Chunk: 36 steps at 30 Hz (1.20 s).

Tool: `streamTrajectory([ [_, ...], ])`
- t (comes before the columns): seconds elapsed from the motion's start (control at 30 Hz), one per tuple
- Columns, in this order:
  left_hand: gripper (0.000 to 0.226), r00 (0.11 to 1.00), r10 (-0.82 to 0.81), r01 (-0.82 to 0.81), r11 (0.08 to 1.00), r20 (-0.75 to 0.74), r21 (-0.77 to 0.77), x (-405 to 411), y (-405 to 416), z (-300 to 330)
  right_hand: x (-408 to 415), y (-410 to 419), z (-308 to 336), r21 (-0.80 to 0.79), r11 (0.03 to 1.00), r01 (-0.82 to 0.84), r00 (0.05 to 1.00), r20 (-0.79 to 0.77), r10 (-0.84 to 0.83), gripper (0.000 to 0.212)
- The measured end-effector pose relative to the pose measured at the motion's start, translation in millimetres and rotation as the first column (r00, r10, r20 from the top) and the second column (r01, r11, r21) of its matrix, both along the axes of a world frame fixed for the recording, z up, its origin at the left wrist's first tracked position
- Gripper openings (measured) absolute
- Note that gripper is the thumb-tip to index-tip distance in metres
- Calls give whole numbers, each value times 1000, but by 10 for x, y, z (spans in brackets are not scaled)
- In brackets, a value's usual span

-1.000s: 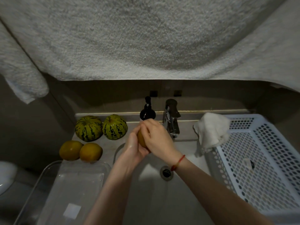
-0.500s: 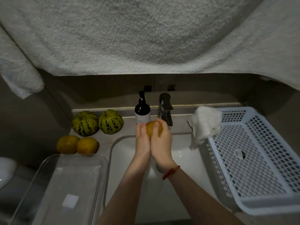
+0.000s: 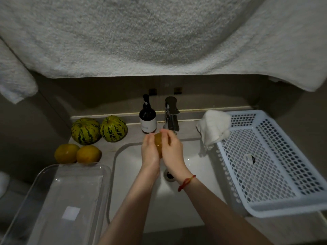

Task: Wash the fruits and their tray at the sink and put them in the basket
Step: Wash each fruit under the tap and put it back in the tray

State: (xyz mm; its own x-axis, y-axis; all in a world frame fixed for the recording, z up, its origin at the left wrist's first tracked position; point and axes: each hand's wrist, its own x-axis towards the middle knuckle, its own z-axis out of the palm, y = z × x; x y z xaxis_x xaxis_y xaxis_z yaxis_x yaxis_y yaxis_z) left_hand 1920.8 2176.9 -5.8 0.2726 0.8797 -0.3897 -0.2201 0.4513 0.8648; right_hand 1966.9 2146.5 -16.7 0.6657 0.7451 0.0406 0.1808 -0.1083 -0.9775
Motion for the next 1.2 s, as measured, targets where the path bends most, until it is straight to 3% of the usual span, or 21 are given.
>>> streamTrajectory([
  [0.07,20,979,-7,68,954,204,-292,-62,83,26,-5,-65,20,90,990,-108,993,60,102,19],
  [0.13,24,940,-63,216,870,335,-443,-131,102,71,2,-115,21,155,977,-149,977,174,121,18],
  [0.27,36,906,-315,405,841,284,-359,-151,40,103,94,-132,-18,180,984,-13,993,118,-8,16],
  [0.37,41,936,-309,352,842,168,-409,-134,53,147,106,-163,-43,98,995,-33,993,112,22,22],
  [0.43,26,967,-240,253,921,80,-296,-83,55,107,67,-154,-53,63,996,-56,997,49,53,27],
  [0.53,15,990,-118,123,991,80,-52,-34,-60,38,-74,-119,-41,76,997,29,973,-231,-11,28],
  [0.67,17,995,-98,96,968,-3,233,-66,-137,-4,-125,-82,-9,40,980,194,878,-452,-155,20],
  [0.73,18,989,-107,138,924,-107,355,-40,-135,-39,-59,-42,3,-69,966,250,858,-446,-254,21],
  [0.8,20,986,-123,144,967,-109,211,-2,-118,-56,-54,-77,-37,-57,958,282,910,-299,-286,23],
  [0.83,25,990,-131,131,991,-46,-11,19,-94,-40,-76,-133,-66,8,966,257,954,-162,-253,24],
  [0.9,43,973,-153,218,865,174,-452,-12,-23,-4,-88,-258,-173,116,985,130,988,67,-138,29],
  [0.97,50,930,-242,362,744,279,-562,-104,33,28,-18,-356,-248,175,985,-8,991,135,-16,31],
  [1.07,35,916,-349,401,805,197,-437,-133,36,38,78,-374,-295,165,984,-61,991,125,41,24],
  [1.13,21,936,-336,314,932,-106,-182,-46,-26,-32,44,-295,-289,90,996,24,1000,0,-24,21],
  [1.2,17,914,-190,266,948,-358,176,41,-114,-164,20,-172,-254,-21,994,109,991,-80,-111,20],
])
